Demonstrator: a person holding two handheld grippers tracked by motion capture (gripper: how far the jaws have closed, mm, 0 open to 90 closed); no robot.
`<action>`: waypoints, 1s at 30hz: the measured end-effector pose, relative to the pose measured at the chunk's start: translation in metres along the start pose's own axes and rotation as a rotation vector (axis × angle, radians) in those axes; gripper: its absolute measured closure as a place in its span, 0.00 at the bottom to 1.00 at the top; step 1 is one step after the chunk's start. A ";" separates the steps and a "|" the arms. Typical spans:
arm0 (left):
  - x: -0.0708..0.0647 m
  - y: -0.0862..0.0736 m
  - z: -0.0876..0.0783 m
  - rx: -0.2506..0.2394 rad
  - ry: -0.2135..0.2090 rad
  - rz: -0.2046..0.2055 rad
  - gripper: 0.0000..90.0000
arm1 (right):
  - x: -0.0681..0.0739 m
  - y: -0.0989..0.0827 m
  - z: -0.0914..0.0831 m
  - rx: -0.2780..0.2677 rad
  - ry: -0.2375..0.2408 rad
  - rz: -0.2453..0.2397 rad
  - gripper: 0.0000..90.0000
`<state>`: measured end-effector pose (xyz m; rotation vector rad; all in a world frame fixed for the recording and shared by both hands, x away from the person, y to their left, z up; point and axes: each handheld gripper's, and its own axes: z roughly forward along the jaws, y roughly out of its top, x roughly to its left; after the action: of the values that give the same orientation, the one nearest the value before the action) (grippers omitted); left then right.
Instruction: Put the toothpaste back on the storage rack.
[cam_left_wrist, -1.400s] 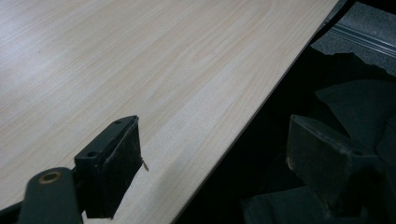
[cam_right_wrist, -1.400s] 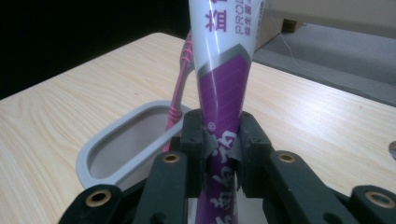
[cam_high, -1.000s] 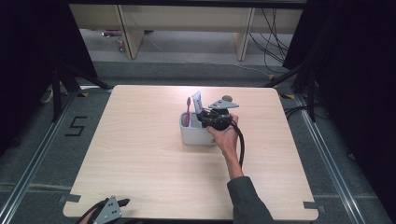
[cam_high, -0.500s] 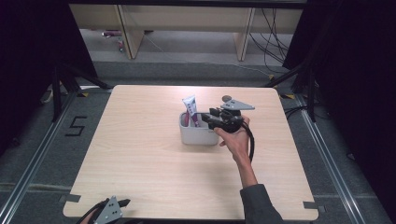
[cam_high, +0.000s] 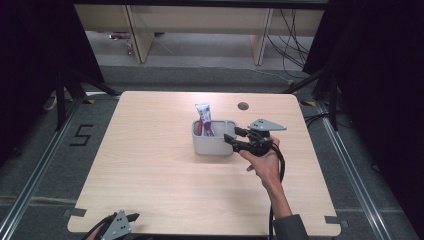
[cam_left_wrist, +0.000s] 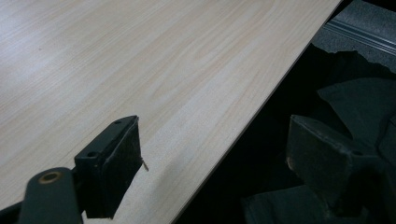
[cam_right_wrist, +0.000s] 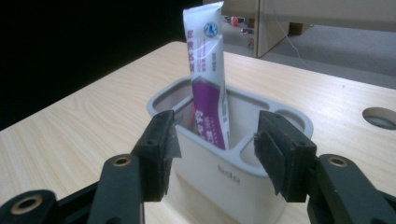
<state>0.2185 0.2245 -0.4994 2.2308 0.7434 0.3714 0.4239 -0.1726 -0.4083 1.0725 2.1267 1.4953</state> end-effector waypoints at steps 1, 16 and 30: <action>0.000 0.000 0.000 -0.007 0.000 -0.005 0.19 | 0.001 -0.002 -0.002 0.003 -0.010 -0.009 0.51; -0.001 0.000 -0.002 -0.005 -0.008 -0.012 0.19 | 0.008 -0.017 -0.024 0.012 -0.013 0.009 0.39; -0.001 0.000 -0.002 -0.023 -0.007 -0.018 0.19 | 0.012 -0.023 -0.038 0.012 -0.006 0.021 0.35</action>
<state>0.2172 0.2246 -0.4981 2.2015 0.7520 0.3616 0.3824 -0.1924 -0.4122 1.1053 2.1296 1.4881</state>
